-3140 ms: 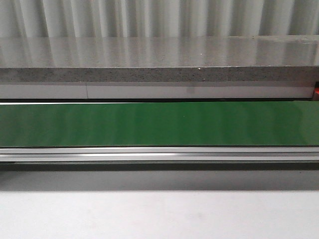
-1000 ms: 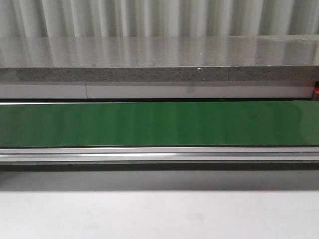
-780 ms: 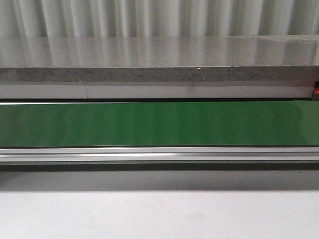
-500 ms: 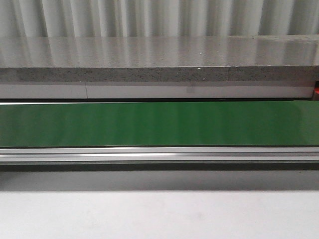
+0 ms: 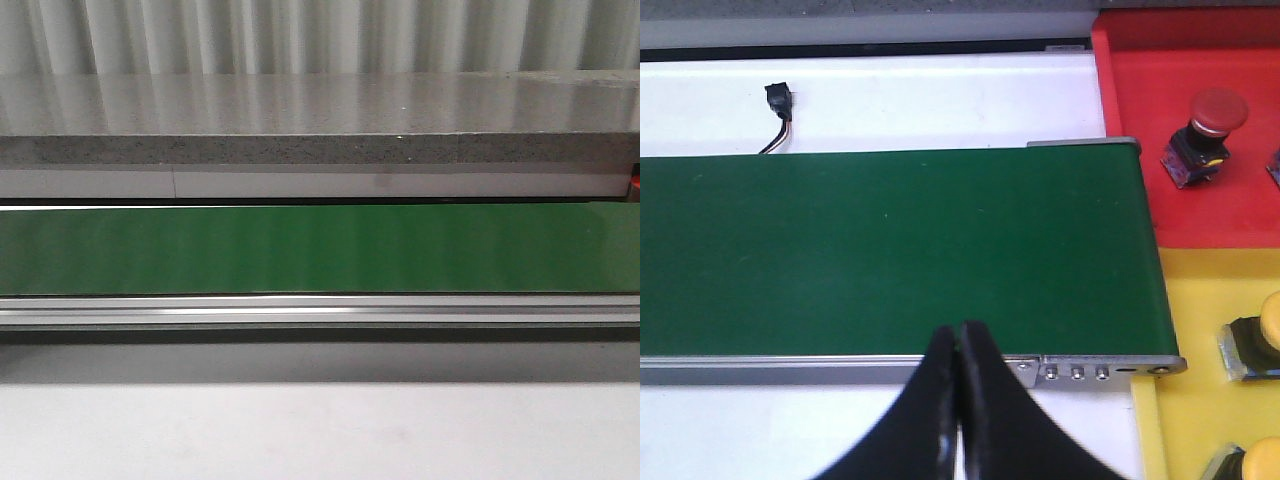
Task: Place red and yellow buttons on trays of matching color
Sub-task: 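Close the left gripper on the red push-button and lift it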
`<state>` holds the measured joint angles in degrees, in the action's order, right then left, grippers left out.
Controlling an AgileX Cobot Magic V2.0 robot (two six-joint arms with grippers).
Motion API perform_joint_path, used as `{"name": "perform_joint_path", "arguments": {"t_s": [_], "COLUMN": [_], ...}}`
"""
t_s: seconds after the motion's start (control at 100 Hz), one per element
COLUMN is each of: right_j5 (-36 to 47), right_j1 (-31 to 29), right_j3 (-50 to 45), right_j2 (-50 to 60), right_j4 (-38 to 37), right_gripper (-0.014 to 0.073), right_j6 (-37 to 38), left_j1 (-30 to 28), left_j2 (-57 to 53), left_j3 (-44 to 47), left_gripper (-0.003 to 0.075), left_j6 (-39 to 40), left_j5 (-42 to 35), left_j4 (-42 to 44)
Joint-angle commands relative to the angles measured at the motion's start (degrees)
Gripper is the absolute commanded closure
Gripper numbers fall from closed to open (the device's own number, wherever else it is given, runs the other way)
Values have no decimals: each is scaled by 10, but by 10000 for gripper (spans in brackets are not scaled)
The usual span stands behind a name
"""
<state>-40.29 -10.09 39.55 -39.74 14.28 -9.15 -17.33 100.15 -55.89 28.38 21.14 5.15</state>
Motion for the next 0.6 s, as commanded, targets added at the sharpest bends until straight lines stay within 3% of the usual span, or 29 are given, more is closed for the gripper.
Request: {"name": "perform_joint_path", "arguments": {"t_s": [0.0, 0.07, 0.59], "right_j5": [34, 34, 34], "right_j1": [2, 2, 2], "right_j3": [14, 14, 14], "right_j2": [2, 2, 2], "right_j4": [4, 4, 4], "right_gripper": [661, 661, 661], "right_j6": [-5, -5, -5], "left_j1": [-1, -1, 57], "left_j2": [-32, -39, -170], "left_j3": [-15, -15, -15], "left_gripper": [664, 740, 740], "left_j6": [6, 4, -45], "left_j5": [-21, -18, 43], "left_j4": [-3, -3, 1]}}
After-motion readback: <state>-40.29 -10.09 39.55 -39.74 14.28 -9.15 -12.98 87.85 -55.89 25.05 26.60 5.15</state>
